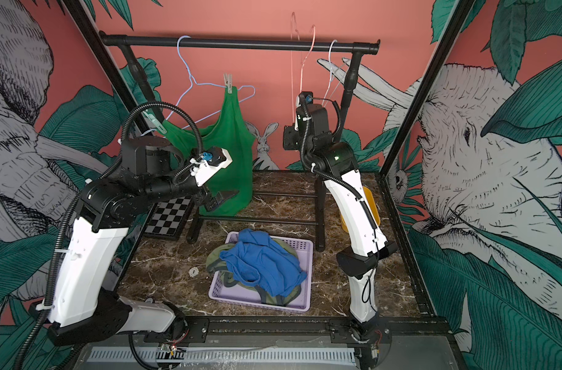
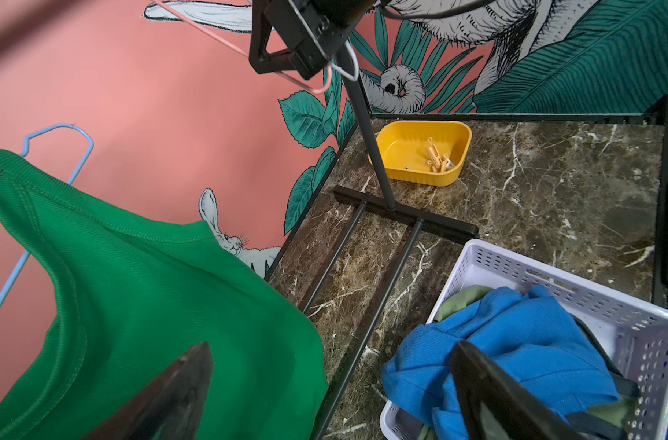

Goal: Remove the clothespins securing tank tops to the hanger
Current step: Place the hanger on the clothesline.

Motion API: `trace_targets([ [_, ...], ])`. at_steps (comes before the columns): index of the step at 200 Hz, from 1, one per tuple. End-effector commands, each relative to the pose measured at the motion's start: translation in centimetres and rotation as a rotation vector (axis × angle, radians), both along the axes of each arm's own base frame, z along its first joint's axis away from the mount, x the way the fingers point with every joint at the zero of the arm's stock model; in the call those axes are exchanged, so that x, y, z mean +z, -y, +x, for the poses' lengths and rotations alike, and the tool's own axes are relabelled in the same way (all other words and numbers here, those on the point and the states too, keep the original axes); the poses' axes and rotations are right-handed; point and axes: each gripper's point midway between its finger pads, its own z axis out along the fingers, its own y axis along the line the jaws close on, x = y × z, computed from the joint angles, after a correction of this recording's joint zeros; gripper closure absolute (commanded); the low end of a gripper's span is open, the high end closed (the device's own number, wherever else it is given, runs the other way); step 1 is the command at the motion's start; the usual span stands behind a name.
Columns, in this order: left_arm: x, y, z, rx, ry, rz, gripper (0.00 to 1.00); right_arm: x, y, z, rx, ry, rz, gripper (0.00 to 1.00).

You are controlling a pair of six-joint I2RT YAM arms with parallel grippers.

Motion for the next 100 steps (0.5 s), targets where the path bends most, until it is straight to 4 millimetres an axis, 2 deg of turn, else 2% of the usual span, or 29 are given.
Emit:
trace_targets([
  [1,0.5,-0.1,-0.6,-0.015,-0.006,-0.009,0.01,2.9,0.4,0.2,0.007,0.080,0.079,1.00],
  [20,0.6,0.0,-0.5,-0.015,-0.005,-0.010,0.01,2.8,0.5,0.6,0.007,0.077,0.091,1.00],
  [57,0.8,0.0,-0.5,-0.015,-0.002,-0.007,0.01,0.8,0.8,2.0,0.012,0.020,0.096,1.00],
  [100,0.9,-0.7,-0.8,-0.012,0.028,0.028,0.01,-1.0,0.8,1.8,0.036,-0.053,0.089,1.00],
])
